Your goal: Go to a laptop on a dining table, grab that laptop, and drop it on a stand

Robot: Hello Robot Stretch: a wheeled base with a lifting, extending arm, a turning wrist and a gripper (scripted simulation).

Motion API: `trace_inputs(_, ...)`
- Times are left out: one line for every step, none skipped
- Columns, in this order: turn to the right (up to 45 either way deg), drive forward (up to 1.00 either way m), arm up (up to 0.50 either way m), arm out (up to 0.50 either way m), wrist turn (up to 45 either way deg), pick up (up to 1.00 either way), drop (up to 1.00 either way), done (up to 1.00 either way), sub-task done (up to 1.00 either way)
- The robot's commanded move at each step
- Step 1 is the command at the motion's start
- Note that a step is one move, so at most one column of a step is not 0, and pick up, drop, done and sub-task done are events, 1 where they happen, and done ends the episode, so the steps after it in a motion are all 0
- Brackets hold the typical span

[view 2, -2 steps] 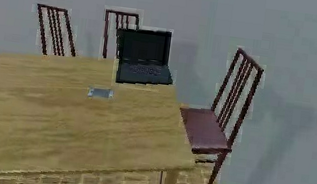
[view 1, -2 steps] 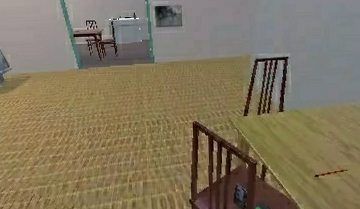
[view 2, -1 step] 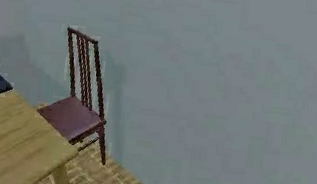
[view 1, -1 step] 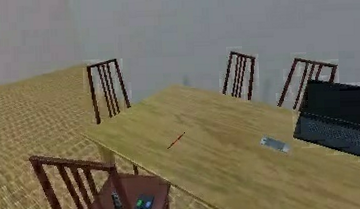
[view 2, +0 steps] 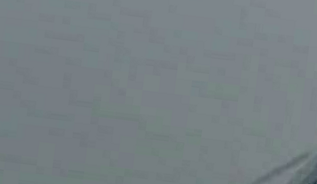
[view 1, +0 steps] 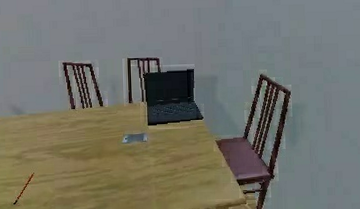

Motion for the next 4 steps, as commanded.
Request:
trace_inputs(42.0,0.00,0.00,0.00,0.0,0.00,0.00,0.00,0.00)
trace_inputs(0.0,0.55,0.00,0.00,0.0,0.00,0.00,0.00,0.00)
trace_inputs(-45.0,0.00,0.00,0.00,0.0,0.00,0.00,0.00,0.00)
trace_inputs(-45.0,0.00,0.00,0.00,0.0,0.00,0.00,0.00,0.00)
